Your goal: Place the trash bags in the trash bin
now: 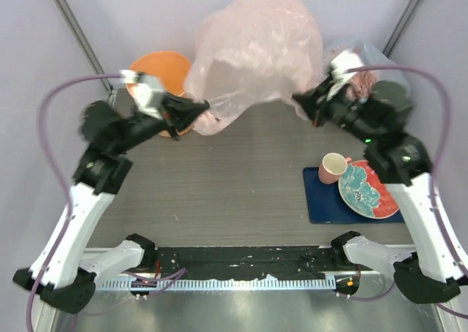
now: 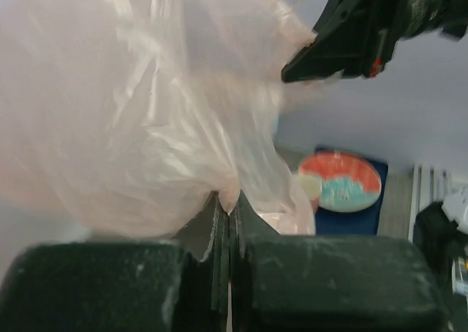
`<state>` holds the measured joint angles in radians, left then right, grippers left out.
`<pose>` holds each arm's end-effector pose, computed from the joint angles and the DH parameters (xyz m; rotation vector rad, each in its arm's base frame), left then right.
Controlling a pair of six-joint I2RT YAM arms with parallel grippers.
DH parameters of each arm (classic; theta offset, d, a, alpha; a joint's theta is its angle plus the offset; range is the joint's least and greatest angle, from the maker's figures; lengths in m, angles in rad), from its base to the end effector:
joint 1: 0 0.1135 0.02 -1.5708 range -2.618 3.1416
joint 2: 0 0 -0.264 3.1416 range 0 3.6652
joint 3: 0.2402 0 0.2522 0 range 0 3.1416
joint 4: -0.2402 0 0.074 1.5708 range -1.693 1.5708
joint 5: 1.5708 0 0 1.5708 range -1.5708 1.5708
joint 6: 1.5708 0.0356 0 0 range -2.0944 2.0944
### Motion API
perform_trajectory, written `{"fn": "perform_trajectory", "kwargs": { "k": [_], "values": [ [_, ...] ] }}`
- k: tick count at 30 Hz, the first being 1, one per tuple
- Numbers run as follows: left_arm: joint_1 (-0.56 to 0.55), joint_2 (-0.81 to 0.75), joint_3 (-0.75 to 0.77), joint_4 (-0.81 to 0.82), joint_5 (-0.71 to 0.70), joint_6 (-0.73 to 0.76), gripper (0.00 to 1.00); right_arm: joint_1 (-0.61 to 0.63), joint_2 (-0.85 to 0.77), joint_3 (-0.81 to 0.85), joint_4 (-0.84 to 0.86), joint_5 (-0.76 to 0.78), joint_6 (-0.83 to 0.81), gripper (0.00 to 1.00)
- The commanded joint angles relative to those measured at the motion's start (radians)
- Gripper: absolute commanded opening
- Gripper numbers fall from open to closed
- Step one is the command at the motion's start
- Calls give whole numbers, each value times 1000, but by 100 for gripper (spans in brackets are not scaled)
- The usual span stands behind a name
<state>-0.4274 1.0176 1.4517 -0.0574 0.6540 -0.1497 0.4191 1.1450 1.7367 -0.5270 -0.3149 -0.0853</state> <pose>0.1488 -0.0916 0.5332 0.7503 1.0929 -0.8823 0.1676 0.0868 0.5473 -0.6239 1.3973 0.5036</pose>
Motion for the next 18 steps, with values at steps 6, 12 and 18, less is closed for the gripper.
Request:
{"fn": "perform_trajectory", "kwargs": {
  "k": [6,12,18],
  "values": [
    [-30,181,-450,-549,-19,184,0,6,130,-465,-275,88,-73,1],
    [-31,134,-175,-328,90,-30,0,4,130,-153,-269,-79,64,1],
    [-28,341,39,-152,164,-299,0,-5,220,12,-118,-202,243,1]
  ]
}}
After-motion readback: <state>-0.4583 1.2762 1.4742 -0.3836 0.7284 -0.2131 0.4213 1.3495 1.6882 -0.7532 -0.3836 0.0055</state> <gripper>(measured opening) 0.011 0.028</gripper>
